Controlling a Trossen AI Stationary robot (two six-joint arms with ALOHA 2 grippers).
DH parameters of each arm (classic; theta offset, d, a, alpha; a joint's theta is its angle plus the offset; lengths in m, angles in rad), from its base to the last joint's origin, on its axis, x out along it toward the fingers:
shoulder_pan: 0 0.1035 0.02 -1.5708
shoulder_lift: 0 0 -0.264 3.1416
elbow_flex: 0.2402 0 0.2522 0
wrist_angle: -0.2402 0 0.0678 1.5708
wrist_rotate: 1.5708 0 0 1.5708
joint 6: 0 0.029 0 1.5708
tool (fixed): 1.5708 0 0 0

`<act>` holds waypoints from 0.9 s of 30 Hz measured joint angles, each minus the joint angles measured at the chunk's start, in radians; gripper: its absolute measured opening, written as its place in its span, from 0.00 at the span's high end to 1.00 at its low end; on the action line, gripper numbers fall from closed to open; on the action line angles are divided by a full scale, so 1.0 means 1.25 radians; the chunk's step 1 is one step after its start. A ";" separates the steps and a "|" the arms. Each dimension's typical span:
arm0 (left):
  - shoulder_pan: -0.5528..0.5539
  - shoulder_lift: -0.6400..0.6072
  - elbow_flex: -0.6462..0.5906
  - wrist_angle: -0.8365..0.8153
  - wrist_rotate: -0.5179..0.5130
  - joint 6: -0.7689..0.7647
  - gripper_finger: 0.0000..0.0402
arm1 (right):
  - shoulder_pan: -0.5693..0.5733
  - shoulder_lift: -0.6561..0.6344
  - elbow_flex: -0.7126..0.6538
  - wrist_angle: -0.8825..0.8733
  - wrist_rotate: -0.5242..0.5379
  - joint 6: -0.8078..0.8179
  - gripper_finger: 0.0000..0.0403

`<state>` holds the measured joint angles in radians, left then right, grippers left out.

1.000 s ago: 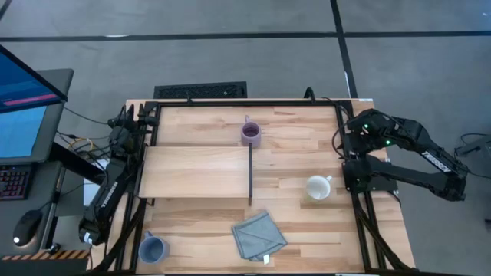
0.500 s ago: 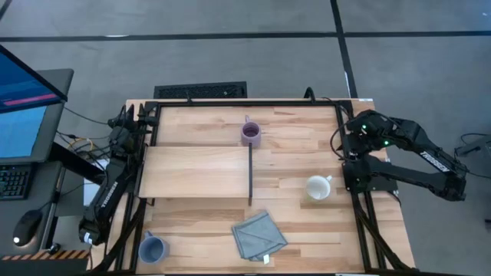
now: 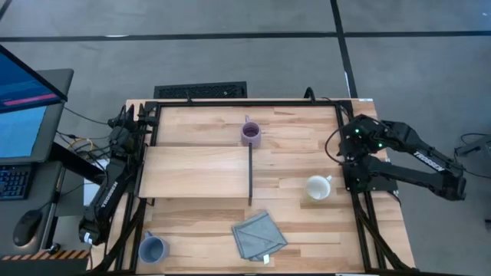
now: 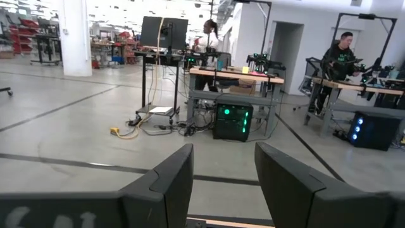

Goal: Stack small to large cups/mugs on shelf
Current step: Put the white mug on the shelf

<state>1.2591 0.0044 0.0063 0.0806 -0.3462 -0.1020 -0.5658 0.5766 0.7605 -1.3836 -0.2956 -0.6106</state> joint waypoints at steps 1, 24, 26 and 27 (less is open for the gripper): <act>0.000 0.000 0.000 0.000 0.000 0.000 0.60 | 0.007 0.000 0.000 0.000 -0.005 0.000 0.51; 0.000 0.000 0.000 0.000 0.000 -0.026 0.60 | 0.341 0.211 0.000 0.031 0.076 0.112 0.51; 0.000 0.000 0.000 0.000 0.000 -0.024 0.60 | 0.364 0.228 0.000 0.035 0.076 0.130 0.51; 0.000 0.000 0.000 0.000 0.000 -0.024 0.60 | 0.375 0.238 0.000 0.042 0.076 0.142 0.51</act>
<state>1.2594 0.0045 0.0064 0.0806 -0.3462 -0.1326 -0.0968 0.8745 0.7605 -1.3306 -0.2006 -0.4329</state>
